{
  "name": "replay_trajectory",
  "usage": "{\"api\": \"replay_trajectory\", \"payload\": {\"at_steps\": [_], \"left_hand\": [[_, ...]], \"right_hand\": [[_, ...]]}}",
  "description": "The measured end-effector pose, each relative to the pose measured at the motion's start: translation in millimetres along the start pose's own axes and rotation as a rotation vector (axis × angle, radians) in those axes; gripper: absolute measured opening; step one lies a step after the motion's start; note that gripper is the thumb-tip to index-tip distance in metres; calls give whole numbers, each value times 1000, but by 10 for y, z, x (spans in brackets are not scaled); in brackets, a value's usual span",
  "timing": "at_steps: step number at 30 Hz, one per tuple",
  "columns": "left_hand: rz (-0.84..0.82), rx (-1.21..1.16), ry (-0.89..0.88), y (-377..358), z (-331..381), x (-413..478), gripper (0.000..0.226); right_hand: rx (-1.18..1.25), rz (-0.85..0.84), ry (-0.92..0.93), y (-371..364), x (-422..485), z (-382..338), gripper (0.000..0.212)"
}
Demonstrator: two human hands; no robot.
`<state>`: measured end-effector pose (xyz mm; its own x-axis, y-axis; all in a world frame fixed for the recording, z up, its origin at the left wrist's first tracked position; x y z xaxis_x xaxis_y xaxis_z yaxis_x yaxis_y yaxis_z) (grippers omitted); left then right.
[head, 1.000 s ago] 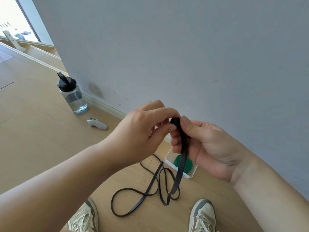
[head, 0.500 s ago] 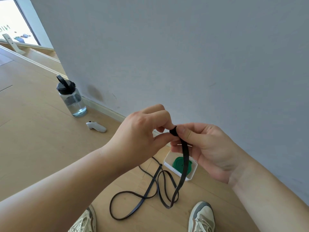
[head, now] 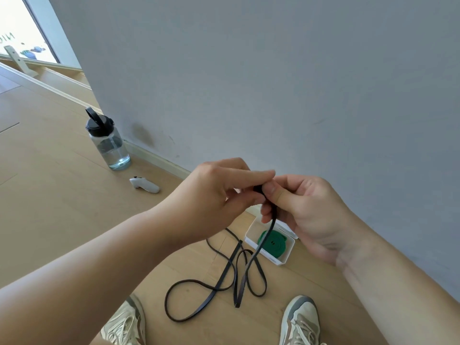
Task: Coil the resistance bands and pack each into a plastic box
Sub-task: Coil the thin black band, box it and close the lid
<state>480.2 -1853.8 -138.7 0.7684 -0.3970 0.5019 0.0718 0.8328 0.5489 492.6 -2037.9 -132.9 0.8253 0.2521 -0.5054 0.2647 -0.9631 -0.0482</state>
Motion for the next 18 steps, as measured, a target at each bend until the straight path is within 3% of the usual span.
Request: {"api": "replay_trajectory", "payload": {"at_steps": [5, 18], "left_hand": [[15, 136, -107, -9, 25, 43, 22], [88, 108, -54, 18, 51, 55, 22]], "right_hand": [[208, -203, -112, -37, 4, -12, 26], [315, -307, -205, 8, 12, -3, 34]]}}
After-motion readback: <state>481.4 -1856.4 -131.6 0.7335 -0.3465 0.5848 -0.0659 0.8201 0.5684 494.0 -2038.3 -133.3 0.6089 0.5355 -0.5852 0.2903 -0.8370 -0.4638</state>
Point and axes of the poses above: each hand's wrist, its own x-axis towards the middle knuckle, its own y-axis out of the back of the hand, z = x × y, the point moved 2 cm from there along x, towards the middle knuckle, and after that the axes turned 13 degrees about -y, right-handed, at the moved point
